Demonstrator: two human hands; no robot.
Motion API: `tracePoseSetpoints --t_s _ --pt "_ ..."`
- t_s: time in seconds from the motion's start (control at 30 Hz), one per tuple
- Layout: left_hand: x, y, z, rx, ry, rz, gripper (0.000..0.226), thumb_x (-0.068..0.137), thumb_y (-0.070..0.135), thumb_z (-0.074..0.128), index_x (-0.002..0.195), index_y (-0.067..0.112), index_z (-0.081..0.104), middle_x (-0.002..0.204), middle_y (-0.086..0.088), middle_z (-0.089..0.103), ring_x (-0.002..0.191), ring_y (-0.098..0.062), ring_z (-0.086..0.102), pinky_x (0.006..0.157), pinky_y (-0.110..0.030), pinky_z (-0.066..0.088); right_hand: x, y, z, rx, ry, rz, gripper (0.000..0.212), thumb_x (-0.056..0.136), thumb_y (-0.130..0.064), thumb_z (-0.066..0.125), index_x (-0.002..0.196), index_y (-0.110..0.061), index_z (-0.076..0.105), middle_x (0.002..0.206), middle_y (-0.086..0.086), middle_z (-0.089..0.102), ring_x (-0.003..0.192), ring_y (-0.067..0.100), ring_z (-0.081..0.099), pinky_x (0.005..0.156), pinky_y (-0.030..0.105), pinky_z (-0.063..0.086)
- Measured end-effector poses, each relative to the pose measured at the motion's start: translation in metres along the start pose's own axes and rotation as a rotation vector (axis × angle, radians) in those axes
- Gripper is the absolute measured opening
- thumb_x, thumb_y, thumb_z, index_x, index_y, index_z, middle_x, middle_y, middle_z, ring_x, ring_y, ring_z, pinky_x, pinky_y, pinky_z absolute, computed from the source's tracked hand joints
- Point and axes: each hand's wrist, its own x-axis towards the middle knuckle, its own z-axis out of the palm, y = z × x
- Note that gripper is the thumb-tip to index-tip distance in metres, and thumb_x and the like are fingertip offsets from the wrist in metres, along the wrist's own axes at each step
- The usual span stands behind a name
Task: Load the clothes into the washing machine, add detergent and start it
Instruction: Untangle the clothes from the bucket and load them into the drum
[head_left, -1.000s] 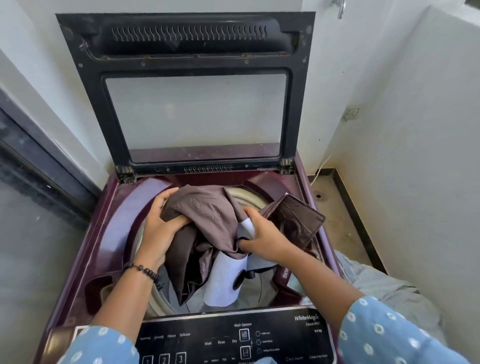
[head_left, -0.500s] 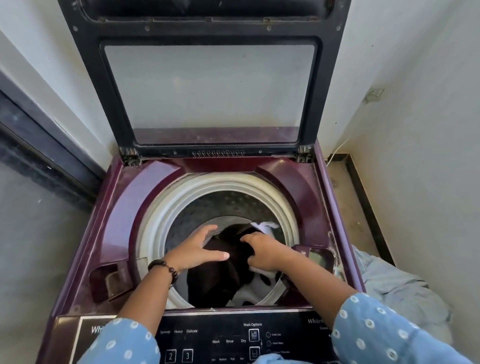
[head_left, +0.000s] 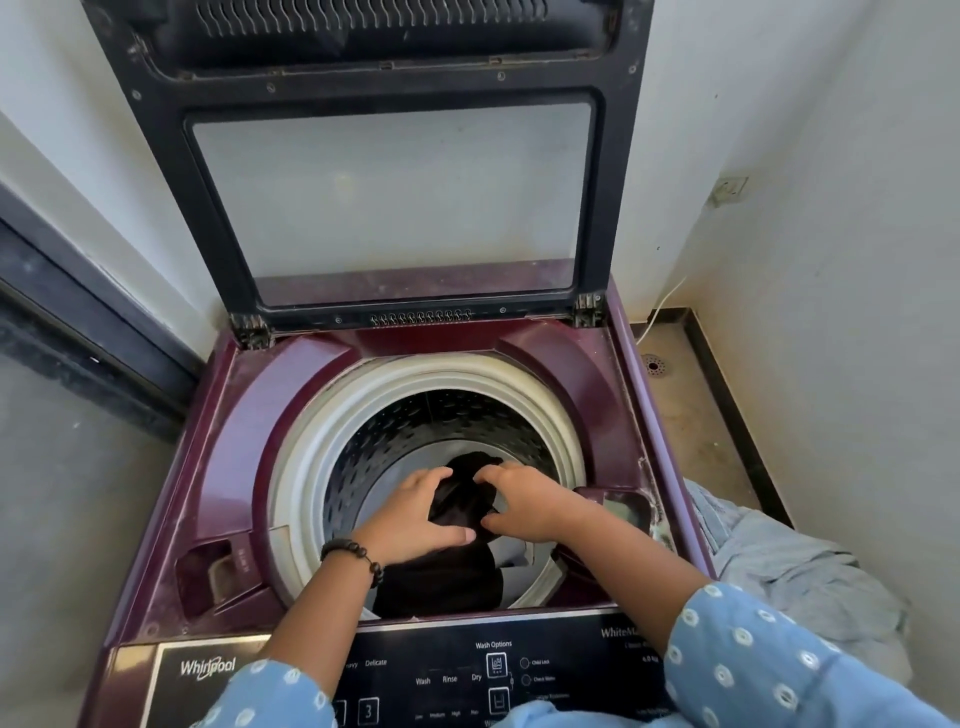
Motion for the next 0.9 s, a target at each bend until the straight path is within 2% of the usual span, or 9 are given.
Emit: tracePoseSetpoints --t_s 0.13,0.27,0.5,0.6,0.7,0.8,0.9 --pt "-0.006 0.012 0.01 0.04 0.02 0.009 0.092 0.083 0.048 0.071 0.154 0.024 0.018 0.162 -0.005 0.012 0.148 -0.02 0.018 0.119 -0.034 0.023 -0.014 -0.002 -0.003 -0.003 0.032 -0.03 0.064 0.092 -0.025 0.062 0.148 -0.016 0.035 0.143 0.012 0.043 0.132 0.028 0.043 0.107 0.036 0.039" --pt "-0.014 0.025 0.013 0.094 0.055 0.03 0.091 0.085 0.047 0.07 0.154 0.024 0.015 0.162 -0.005 0.01 0.148 -0.021 0.017 0.117 -0.034 0.024 -0.03 0.0 -0.005 0.002 0.092 -0.04 0.064 0.091 -0.026 0.064 0.147 -0.016 0.036 0.14 0.011 0.045 0.129 0.028 0.045 0.106 0.037 0.041" --pt "-0.021 0.058 0.017 0.15 0.135 0.075 0.092 0.083 0.055 0.066 0.154 0.028 0.013 0.164 -0.007 0.005 0.151 -0.024 0.008 0.12 -0.041 0.021 -0.059 0.014 -0.012 0.003 0.283 -0.054 0.057 0.09 -0.029 0.063 0.142 -0.016 0.042 0.14 0.009 0.045 0.132 0.026 0.04 0.108 0.04 0.04" --pt "-0.023 0.081 0.022 0.142 0.181 0.154 0.086 0.087 0.049 0.065 0.154 0.025 0.016 0.163 -0.003 0.01 0.149 -0.022 0.014 0.118 -0.038 0.023 -0.075 0.025 -0.015 -0.011 0.433 -0.068 0.053 0.089 -0.03 0.064 0.138 -0.014 0.048 0.137 0.009 0.048 0.134 0.026 0.037 0.112 0.041 0.035" --pt "-0.021 0.11 0.028 0.118 0.234 0.287 0.077 0.088 0.043 0.066 0.151 0.024 0.025 0.158 0.0 0.023 0.145 -0.02 0.025 0.117 -0.037 0.029 -0.099 0.04 -0.023 -0.041 0.644 -0.064 0.045 0.088 -0.024 0.065 0.129 -0.01 0.057 0.131 0.011 0.054 0.133 0.029 0.039 0.121 0.036 0.019" --pt "-0.017 0.145 0.039 0.11 0.274 0.411 0.071 0.087 0.042 0.068 0.147 0.022 0.035 0.151 0.002 0.034 0.14 -0.016 0.033 0.115 -0.034 0.032 -0.129 0.061 -0.028 0.046 0.845 0.011 0.035 0.086 -0.018 0.066 0.119 -0.007 0.064 0.124 0.011 0.058 0.127 0.029 0.044 0.115 0.03 0.021" --pt "-0.014 0.182 0.053 0.092 0.271 0.549 0.06 0.088 0.038 0.068 0.141 0.022 0.044 0.145 0.005 0.041 0.136 -0.011 0.037 0.111 -0.025 0.03 -0.159 0.09 -0.024 0.142 0.973 0.133 0.027 0.087 -0.017 0.065 0.112 -0.007 0.066 0.119 0.01 0.06 0.12 0.027 0.049 0.1 0.019 0.027"
